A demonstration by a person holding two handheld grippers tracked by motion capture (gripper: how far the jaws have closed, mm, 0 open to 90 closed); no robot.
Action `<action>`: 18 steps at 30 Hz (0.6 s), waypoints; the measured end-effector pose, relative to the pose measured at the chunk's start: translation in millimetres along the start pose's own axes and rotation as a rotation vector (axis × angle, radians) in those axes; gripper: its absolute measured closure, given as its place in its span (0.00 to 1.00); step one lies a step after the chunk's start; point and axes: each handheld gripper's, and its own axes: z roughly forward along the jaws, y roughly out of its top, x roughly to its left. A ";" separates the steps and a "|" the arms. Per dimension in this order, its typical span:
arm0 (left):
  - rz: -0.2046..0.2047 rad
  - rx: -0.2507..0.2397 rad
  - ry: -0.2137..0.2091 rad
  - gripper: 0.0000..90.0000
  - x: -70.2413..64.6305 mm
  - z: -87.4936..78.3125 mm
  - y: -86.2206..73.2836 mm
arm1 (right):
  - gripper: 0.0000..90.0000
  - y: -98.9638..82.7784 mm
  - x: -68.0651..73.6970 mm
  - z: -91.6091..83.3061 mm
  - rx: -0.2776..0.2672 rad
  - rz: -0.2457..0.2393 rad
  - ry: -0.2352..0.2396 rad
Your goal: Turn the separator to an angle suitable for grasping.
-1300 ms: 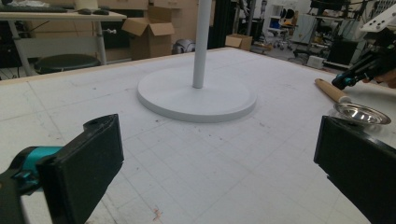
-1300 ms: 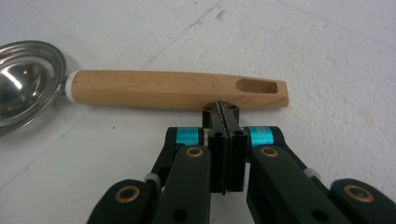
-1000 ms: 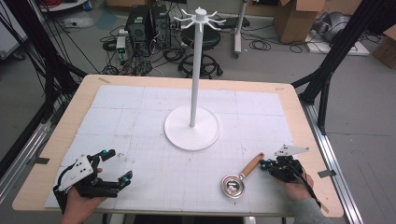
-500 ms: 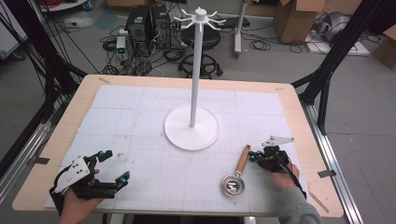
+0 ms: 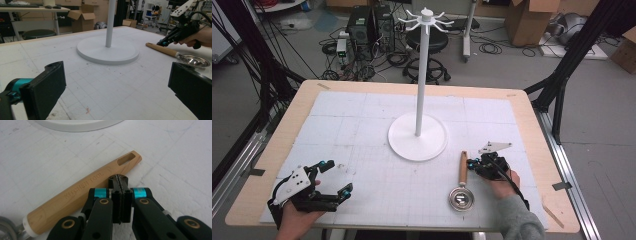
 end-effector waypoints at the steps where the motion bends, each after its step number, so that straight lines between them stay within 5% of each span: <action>1: -0.001 -0.001 0.000 0.02 0.0 0.1 0.0 | 1.00 1.4 1.5 1.0 0.001 0.000 0.003; 18: -0.002 -0.006 0.002 0.02 0.7 -2.0 0.3 | 1.00 14.7 22.4 14.3 0.010 -0.058 0.061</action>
